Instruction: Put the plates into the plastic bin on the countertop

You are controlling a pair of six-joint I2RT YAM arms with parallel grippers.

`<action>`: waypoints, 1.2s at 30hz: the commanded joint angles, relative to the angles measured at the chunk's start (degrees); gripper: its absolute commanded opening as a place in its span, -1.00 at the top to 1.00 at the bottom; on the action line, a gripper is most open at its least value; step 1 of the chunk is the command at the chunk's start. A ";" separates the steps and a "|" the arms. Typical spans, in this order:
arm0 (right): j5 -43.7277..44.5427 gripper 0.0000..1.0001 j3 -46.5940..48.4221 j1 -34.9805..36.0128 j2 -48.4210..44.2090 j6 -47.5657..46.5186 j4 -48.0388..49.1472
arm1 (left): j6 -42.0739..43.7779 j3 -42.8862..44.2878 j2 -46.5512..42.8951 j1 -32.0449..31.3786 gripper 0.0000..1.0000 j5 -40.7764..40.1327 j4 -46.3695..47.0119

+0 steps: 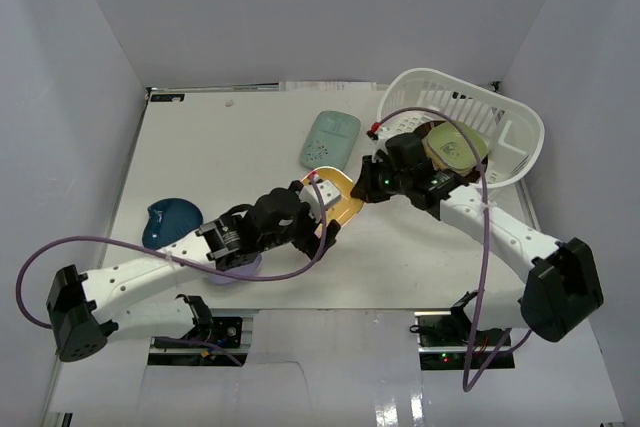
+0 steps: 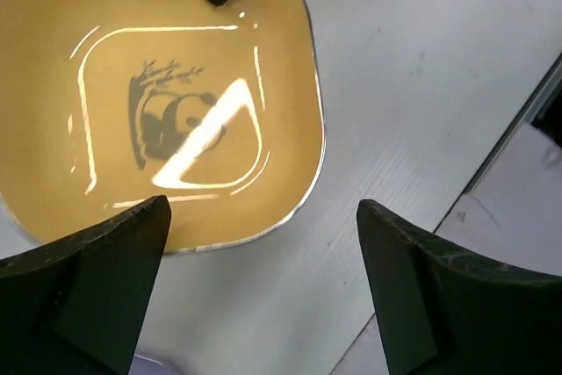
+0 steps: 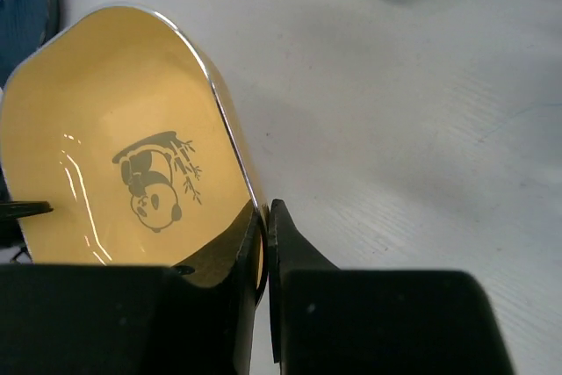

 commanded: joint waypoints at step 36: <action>16.22 -0.75 1.13 -29.05 -7.02 6.81 13.87 | -10.72 -0.73 -10.08 1.23 -0.96 -28.02 -3.00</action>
